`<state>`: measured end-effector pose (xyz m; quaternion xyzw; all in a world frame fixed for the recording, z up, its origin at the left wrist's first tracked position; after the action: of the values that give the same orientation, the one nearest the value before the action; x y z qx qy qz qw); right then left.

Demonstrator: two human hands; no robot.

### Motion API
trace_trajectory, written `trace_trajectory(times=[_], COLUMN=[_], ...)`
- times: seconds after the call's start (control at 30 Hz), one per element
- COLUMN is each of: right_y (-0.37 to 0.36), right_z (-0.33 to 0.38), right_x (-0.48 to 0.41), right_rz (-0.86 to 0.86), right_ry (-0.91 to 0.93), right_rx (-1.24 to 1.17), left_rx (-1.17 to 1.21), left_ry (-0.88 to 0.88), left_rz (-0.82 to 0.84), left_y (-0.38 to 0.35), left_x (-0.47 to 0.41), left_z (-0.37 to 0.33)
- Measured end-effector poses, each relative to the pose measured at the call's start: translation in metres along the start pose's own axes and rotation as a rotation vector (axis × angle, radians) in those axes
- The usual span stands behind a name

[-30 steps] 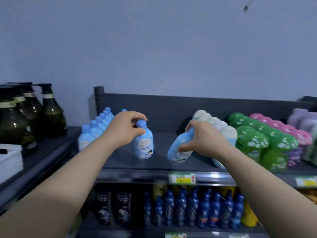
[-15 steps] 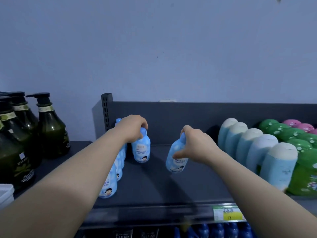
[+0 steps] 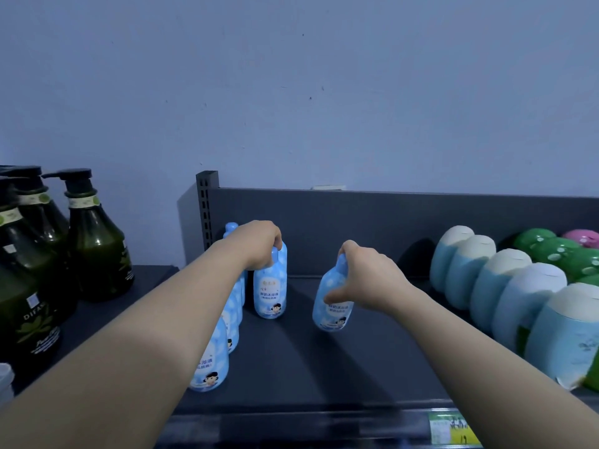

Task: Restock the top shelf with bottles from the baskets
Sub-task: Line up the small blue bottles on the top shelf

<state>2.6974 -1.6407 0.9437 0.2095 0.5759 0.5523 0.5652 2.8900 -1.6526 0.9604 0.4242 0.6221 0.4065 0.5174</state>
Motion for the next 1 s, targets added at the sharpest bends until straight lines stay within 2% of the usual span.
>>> trace_trajectory(times=[0.2,0.63,0.9,1.0], right_y=[-0.008,-0.045,-0.049,-0.041], right_z=[0.018,0.094,0.099,0.089], right_x=[0.0,0.006,0.01,0.014], right_rz=[0.005,-0.014,-0.03,-0.086], right_ry=[0.021,0.099,0.106,0.097], right_rx=[-0.02,-0.052,-0.008,0.014], left_rx=[-0.012,-0.164,-0.139,-0.129], left_ry=[-0.068,-0.154,-0.14,-0.144], left_rz=[-0.002,-0.249,-0.29,-0.319], left_y=[0.005,0.038,0.038,0.041], left_x=[0.006,0.056,0.065,0.069], left_z=[0.003,0.034,0.043,0.039])
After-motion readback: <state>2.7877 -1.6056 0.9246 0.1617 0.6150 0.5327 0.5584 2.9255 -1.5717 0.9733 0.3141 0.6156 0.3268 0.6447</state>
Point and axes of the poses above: each hand's wrist, its own x-axis away from the middle knuckle, its own y-axis out of the back of the hand, z = x × y, the point moved 6 cm from there along -x, towards the middle knuckle, and after that the axes turned 13 degrees about -z, right-handed, at the moved point
